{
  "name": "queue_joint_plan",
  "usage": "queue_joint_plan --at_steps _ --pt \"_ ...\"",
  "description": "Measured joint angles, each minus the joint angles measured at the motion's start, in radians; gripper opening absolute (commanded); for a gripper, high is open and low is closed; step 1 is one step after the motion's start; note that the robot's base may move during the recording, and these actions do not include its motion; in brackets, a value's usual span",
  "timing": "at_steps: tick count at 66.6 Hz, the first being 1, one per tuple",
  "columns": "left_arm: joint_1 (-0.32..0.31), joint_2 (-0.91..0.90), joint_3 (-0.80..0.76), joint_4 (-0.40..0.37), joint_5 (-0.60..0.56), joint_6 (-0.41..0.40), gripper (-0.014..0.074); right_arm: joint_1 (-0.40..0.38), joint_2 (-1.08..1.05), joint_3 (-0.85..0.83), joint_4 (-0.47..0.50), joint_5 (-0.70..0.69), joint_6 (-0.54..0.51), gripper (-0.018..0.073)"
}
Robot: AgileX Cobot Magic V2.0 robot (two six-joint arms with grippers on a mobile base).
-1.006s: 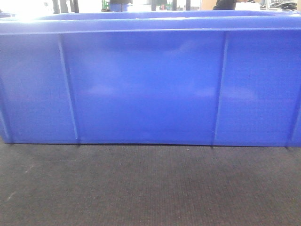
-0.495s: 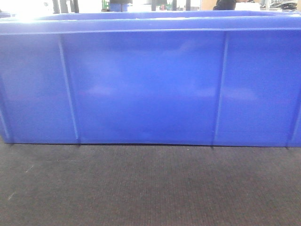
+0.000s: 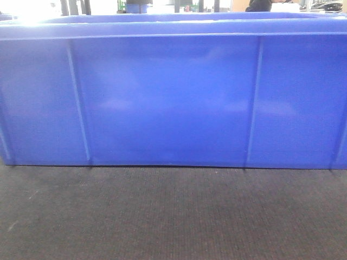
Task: Move blue bin to conveyor side
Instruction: 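Open both grippers and pull them back from the bin rims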
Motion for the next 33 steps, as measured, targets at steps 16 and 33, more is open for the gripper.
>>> queue_joint_plan --at_steps 16,33 --pt "0.0 0.0 0.0 -0.002 0.0 0.0 -0.0006 0.0 0.0 0.0 0.0 0.0 0.0 -0.0078" --pt "0.037 -0.036 0.053 -0.044 -0.002 0.098 -0.0006 0.0 0.0 0.0 0.0 -0.001 0.0 -0.0078"
